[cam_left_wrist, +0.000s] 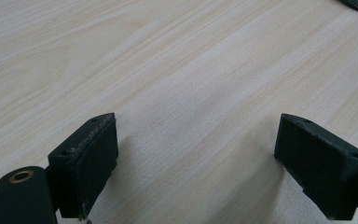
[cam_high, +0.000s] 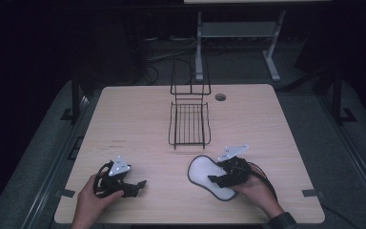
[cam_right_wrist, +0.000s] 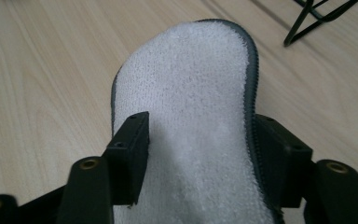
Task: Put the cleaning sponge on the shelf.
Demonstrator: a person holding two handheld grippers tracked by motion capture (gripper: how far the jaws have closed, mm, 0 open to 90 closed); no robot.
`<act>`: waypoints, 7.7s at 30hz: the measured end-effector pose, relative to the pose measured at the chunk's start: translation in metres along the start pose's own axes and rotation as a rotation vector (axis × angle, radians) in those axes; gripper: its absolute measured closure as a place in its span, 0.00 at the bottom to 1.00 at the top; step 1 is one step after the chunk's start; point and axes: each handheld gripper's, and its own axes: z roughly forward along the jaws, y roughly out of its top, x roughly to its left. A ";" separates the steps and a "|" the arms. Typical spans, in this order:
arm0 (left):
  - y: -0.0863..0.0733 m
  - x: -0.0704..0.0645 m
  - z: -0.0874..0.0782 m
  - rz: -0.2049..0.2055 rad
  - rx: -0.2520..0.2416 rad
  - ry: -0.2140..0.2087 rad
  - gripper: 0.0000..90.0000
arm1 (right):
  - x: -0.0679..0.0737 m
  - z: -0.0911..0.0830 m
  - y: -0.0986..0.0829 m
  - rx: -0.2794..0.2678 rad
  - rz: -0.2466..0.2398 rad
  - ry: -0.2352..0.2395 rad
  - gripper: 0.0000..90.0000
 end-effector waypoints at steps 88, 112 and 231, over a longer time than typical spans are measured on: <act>0.000 0.000 0.000 0.004 0.000 0.001 0.14 | -0.064 -0.079 0.046 -0.306 0.105 0.042 0.91; 0.000 0.000 0.000 0.001 0.001 0.000 0.14 | -0.088 -0.045 0.088 -0.337 0.128 0.058 0.91; 0.000 0.000 0.000 0.001 0.001 0.000 0.14 | -0.088 0.027 0.095 -0.159 0.034 0.019 1.00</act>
